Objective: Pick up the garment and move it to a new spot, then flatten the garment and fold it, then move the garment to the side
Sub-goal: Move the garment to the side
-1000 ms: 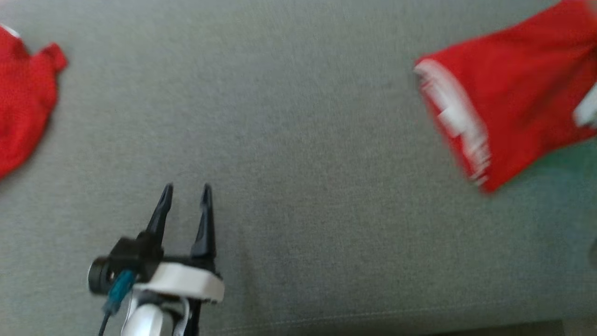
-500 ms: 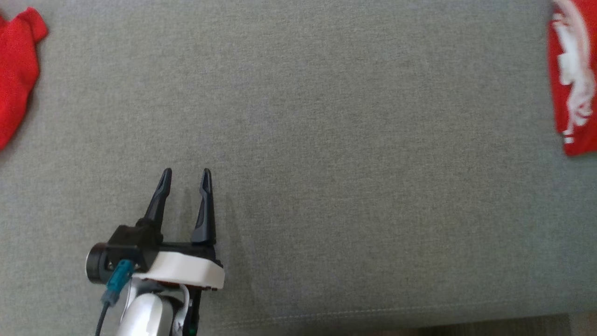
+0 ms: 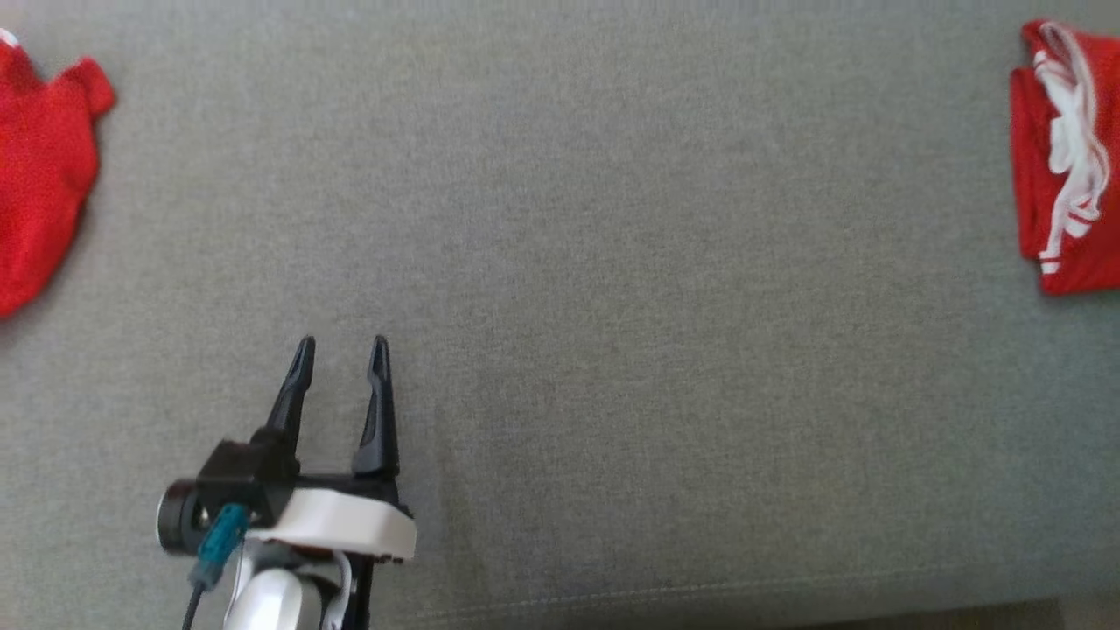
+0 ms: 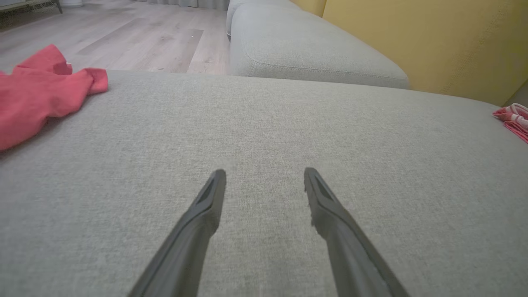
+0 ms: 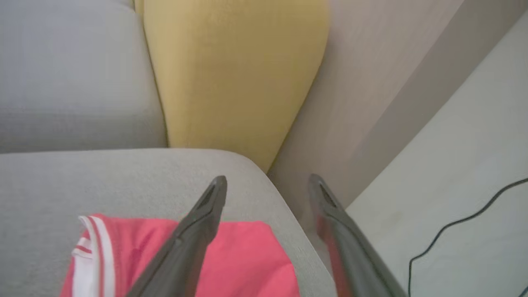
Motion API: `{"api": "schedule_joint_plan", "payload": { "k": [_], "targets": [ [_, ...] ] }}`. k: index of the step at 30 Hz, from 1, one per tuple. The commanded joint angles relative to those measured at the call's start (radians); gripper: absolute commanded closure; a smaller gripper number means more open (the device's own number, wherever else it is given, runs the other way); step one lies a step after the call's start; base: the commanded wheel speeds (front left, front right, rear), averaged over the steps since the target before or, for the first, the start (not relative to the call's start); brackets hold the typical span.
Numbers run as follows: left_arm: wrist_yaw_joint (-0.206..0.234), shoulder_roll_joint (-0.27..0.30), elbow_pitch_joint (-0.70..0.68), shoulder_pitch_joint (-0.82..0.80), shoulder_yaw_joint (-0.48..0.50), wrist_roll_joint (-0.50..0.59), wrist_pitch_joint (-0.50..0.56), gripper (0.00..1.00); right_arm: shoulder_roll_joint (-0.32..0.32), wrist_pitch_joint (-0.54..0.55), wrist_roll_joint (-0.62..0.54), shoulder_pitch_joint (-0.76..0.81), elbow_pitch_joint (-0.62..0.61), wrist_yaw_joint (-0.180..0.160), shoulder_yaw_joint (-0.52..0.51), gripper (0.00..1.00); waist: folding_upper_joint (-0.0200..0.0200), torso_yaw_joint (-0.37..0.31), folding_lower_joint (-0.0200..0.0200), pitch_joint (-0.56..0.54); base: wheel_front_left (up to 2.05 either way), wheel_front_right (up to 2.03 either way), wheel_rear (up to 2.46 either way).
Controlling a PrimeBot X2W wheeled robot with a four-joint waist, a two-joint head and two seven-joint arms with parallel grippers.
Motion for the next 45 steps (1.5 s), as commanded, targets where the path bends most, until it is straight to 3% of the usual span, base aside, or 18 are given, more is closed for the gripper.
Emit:
{"api": "schedule_joint_plan", "payload": {
  "k": [1,7,13,21,31,45],
  "targets": [
    [0.009,-0.001,-0.029,0.006,0.026,-0.016,-0.012,0.00,0.009,-0.043,0.023,0.010,-0.052,0.007,0.043,0.00,0.0000,0.005,-0.0001,-0.041,0.00,0.00,0.00],
    [0.032,-0.001,-0.020,0.040,0.009,-0.054,-0.012,0.00,0.065,-0.136,0.143,0.158,-0.164,0.007,0.185,0.00,0.0000,0.028,-0.0001,-0.154,0.00,0.00,0.00],
    [0.049,-0.001,-0.001,0.087,0.003,-0.072,-0.012,0.00,0.115,-0.132,0.281,0.416,-0.367,0.007,0.302,0.00,0.0000,0.068,-0.0001,-0.251,0.00,0.00,0.00],
    [0.039,-0.001,0.033,0.143,0.022,-0.059,-0.012,0.00,0.220,-0.185,0.323,0.711,-0.565,0.007,0.373,0.00,0.0000,0.090,-0.0001,-0.333,0.00,0.00,0.00],
    [0.015,-0.001,0.072,0.168,0.055,-0.033,-0.012,0.00,0.275,-0.327,0.276,0.874,-0.492,0.007,0.430,0.00,0.0000,0.089,-0.0001,-0.367,0.00,0.00,0.00],
    [0.008,-0.001,0.096,0.158,0.062,-0.034,-0.012,0.00,0.276,-0.354,0.354,0.880,-0.406,0.007,0.456,0.00,0.0000,0.087,-0.0001,-0.370,0.00,0.00,0.00]
  ]
}}
